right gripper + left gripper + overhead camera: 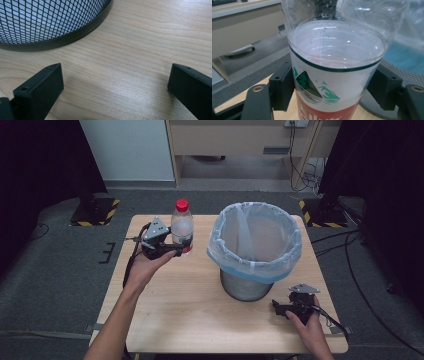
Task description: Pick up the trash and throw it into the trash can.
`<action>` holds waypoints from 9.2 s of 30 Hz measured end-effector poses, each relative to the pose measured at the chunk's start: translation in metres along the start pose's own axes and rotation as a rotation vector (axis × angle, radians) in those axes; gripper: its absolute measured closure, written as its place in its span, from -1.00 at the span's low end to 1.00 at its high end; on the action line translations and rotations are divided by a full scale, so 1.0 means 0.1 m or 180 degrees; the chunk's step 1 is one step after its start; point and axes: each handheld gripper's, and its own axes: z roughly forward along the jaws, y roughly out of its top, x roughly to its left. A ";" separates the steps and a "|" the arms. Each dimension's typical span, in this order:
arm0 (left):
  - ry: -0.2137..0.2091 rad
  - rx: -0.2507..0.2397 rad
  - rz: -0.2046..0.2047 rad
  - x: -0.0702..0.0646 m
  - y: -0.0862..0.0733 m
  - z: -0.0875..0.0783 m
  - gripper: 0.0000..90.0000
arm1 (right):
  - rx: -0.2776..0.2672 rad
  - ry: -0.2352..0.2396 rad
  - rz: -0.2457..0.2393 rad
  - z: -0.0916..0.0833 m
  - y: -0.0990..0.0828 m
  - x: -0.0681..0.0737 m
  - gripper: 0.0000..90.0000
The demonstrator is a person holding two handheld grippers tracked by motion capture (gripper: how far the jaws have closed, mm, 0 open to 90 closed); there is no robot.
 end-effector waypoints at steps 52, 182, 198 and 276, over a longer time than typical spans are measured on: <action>-0.0257 -0.0451 0.0142 -0.22 1.20 -0.11 -0.36 | -0.0009 -0.0002 -0.0004 0.00 0.00 0.00 -0.99; -0.0841 0.0298 0.0290 -0.87 1.09 0.88 -0.37 | -0.0012 0.0005 -0.0004 0.00 0.00 0.00 -0.99; -0.0764 0.0131 0.0213 -0.80 1.11 0.80 -0.77 | -0.0013 0.0010 -0.0010 0.00 0.00 0.00 -0.99; 0.0138 0.0701 -0.0800 0.02 -1.09 0.48 -0.90 | -0.0003 0.0009 -0.0007 0.00 -0.01 0.00 -0.99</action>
